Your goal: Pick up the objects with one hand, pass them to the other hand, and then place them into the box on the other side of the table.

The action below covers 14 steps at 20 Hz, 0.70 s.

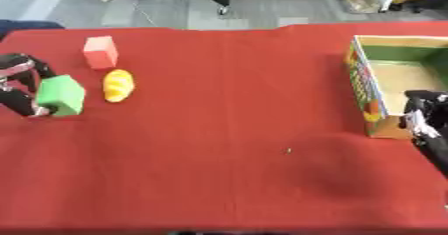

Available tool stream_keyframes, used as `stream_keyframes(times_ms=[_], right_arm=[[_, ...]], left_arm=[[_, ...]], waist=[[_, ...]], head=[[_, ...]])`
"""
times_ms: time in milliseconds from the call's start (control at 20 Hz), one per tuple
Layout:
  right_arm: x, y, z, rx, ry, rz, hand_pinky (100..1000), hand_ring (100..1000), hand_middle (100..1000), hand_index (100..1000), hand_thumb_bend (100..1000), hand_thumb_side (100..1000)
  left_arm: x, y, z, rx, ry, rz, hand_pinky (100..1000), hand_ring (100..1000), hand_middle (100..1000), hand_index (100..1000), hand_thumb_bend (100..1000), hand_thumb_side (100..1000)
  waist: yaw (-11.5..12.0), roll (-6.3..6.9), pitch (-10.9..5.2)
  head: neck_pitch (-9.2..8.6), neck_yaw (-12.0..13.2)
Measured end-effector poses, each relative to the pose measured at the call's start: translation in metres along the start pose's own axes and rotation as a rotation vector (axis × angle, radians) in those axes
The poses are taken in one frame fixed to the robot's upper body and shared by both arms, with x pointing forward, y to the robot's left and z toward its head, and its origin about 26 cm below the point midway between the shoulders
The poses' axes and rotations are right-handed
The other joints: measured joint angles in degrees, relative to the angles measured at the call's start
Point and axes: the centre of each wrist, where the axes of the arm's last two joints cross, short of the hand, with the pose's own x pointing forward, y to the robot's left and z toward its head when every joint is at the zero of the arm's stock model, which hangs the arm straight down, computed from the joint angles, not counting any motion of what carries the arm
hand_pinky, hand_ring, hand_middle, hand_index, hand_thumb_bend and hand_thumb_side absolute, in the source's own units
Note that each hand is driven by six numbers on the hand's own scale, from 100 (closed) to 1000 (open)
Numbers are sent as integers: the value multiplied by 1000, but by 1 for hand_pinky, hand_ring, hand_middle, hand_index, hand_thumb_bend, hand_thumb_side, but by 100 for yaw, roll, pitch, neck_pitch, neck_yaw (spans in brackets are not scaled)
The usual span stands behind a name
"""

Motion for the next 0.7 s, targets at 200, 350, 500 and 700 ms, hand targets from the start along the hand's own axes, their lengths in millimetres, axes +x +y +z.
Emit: stream_keyframes(times_ms=[200, 350, 500, 700], right_arm=[[14, 3, -16, 87, -91, 17, 609, 437, 369, 740, 100, 391], [39, 7, -37, 188, -229, 55, 611, 436, 361, 756, 100, 305], [71, 14, -58, 302, -385, 106, 591, 393, 313, 781, 100, 262], [112, 25, -78, 431, -578, 195, 584, 373, 288, 803, 100, 213]], left_arm=[[35, 8, 7, 106, -204, 174, 720, 519, 466, 526, 203, 194], [62, -3, 3, 114, -340, 332, 720, 516, 460, 518, 100, 258], [89, -21, -5, 80, -451, 507, 719, 513, 458, 514, 100, 302], [122, -45, -16, -8, -566, 724, 721, 514, 458, 514, 103, 333]], waist=[[29, 0, 0], [31, -2, 0], [36, -2, 0], [62, -2, 0]], head=[[1, -12], [2, -43], [4, -53], [14, -75]])
